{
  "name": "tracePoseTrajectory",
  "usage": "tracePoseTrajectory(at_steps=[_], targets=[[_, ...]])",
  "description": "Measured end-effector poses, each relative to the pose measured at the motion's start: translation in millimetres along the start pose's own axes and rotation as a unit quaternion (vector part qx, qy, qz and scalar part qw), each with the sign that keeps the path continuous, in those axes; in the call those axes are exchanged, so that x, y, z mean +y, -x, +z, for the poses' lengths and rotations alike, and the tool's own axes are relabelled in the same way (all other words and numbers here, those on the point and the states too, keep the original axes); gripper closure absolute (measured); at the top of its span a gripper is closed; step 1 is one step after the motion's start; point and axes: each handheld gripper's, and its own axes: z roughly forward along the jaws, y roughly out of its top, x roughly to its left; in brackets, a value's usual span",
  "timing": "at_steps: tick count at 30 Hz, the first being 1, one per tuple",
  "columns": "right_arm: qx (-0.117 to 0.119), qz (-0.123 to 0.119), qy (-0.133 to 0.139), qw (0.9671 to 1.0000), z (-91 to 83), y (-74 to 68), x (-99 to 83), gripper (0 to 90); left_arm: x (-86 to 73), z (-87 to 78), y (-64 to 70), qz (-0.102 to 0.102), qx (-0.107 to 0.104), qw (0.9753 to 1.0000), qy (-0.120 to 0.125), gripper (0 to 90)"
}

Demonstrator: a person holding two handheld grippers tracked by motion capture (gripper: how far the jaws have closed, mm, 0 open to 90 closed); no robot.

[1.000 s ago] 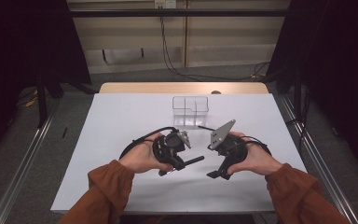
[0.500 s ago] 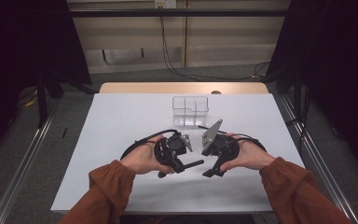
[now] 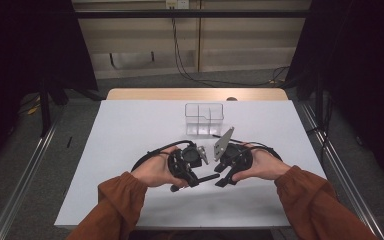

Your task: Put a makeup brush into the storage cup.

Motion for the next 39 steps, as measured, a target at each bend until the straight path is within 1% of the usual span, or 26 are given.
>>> tracePoseTrajectory(at_steps=[2, 3, 6, 7, 10, 12, 13, 14, 16, 18, 20, 21, 22, 23, 25, 27, 28, 30, 31, 32, 33, 34, 35, 37, 38, 39], targets=[[0.003, -0.002, 0.003, 1.0000, 0.5, -0.4, 1.2, 54.0, -0.5, 0.9, 0.5, -0.006, 0.001, 1.0000, 0.004, 78.9], [0.004, -0.001, 0.003, 1.0000, 0.3, -0.6, 1.7, 54.7, -0.8, 0.8, -0.3, 0.000, 0.000, 1.0000, 0.001, 78.9], [0.003, -0.006, 0.006, 1.0000, 0.5, -0.4, 2.7, 59.2, -1.5, 1.8, 0.5, -0.006, -0.001, 1.0000, 0.007, 78.9], [0.003, -0.006, 0.009, 0.9999, 0.8, -0.6, 3.2, 60.9, -1.3, 1.0, -0.3, 0.001, -0.001, 1.0000, -0.001, 78.9], [0.005, -0.008, 0.013, 0.9999, 1.7, -1.1, 4.4, 63.7, -1.5, 2.2, -0.1, -0.003, -0.001, 1.0000, 0.003, 78.9], [0.009, -0.013, 0.014, 0.9998, 2.4, -0.8, 5.0, 66.8, -1.3, 2.3, -0.5, 0.000, -0.001, 1.0000, 0.002, 78.9], [0.011, -0.014, 0.015, 0.9997, 3.2, -0.8, 5.3, 67.1, -1.2, 2.6, -0.4, -0.001, -0.003, 1.0000, 0.003, 78.9], [0.013, -0.012, 0.015, 0.9997, 3.8, -0.9, 5.5, 67.5, -1.4, 4.1, 1.4, -0.015, -0.003, 0.9998, 0.011, 78.9], [0.010, -0.017, 0.022, 0.9996, 3.9, -0.5, 6.0, 70.3, -1.8, 5.5, 2.0, -0.019, -0.004, 0.9997, 0.015, 78.9], [0.013, -0.019, 0.025, 0.9994, 3.5, -0.3, 6.4, 71.8, -2.3, 5.0, 1.5, -0.016, -0.005, 0.9998, 0.012, 78.9], [0.015, -0.020, 0.024, 0.9994, 4.3, -0.8, 7.0, 72.4, -3.2, 2.9, -0.6, -0.005, -0.001, 1.0000, 0.005, 78.9], [0.018, -0.020, 0.024, 0.9994, 5.0, -1.3, 7.3, 73.5, -4.1, 4.3, 1.2, -0.021, -0.005, 0.9996, 0.019, 78.9], [0.019, -0.024, 0.026, 0.9992, 6.2, -1.4, 7.7, 74.5, -4.5, 2.5, -0.9, -0.009, -0.008, 0.9999, 0.009, 78.9], [0.017, -0.022, 0.026, 0.9993, 6.4, -1.9, 8.0, 77.3, -5.0, 2.2, -1.6, -0.004, -0.007, 0.9999, 0.006, 78.9], [0.019, -0.027, 0.027, 0.9991, 7.2, -1.0, 7.9, 77.7, -5.8, 2.3, -1.5, -0.004, -0.008, 0.9999, 0.007, 78.9], [0.020, -0.026, 0.023, 0.9992, 8.5, -1.3, 8.1, 77.7, -5.8, 1.9, -1.8, -0.001, -0.008, 1.0000, 0.006, 78.9], [0.022, -0.024, 0.021, 0.9993, 9.7, -2.0, 8.3, 77.8, -6.1, 2.5, -0.6, -0.012, -0.009, 0.9998, 0.014, 78.9], [0.022, -0.026, 0.019, 0.9993, 10.8, -1.6, 8.2, 77.8, -6.1, 0.2, -2.7, 0.004, -0.006, 1.0000, 0.004, 78.9], [0.020, -0.025, 0.018, 0.9993, 10.6, -1.3, 8.0, 78.2, -6.5, 1.0, -1.1, -0.008, -0.008, 0.9998, 0.014, 78.9], [0.024, -0.027, 0.021, 0.9991, 10.0, -0.9, 7.7, 78.5, -6.6, 0.7, -1.0, -0.009, -0.008, 0.9998, 0.015, 78.9], [0.023, -0.028, 0.019, 0.9992, 9.8, -1.0, 7.7, 78.7, -6.4, -0.2, -2.0, -0.001, -0.010, 0.9999, 0.009, 78.9], [0.024, -0.028, 0.018, 0.9991, 9.8, -1.0, 7.6, 78.9, -6.4, 0.9, -0.8, -0.007, -0.009, 0.9998, 0.015, 78.9], [0.028, -0.030, 0.019, 0.9990, 10.4, -1.1, 7.4, 79.3, -6.4, 1.4, -0.4, -0.008, -0.008, 0.9998, 0.016, 78.8], [0.030, -0.032, 0.016, 0.9989, 11.0, -1.3, 7.0, 79.8, -6.0, 1.3, -1.2, 0.003, -0.009, 0.9999, 0.007, 78.6], [0.030, -0.036, 0.016, 0.9988, 11.3, -1.1, 6.9, 80.0, -6.3, 1.8, -1.3, 0.003, -0.007, 0.9999, 0.009, 78.4], [0.032, -0.036, 0.018, 0.9987, 12.0, -1.1, 6.6, 80.3, -6.9, 2.4, -0.9, -0.003, -0.008, 0.9998, 0.017, 78.1]])
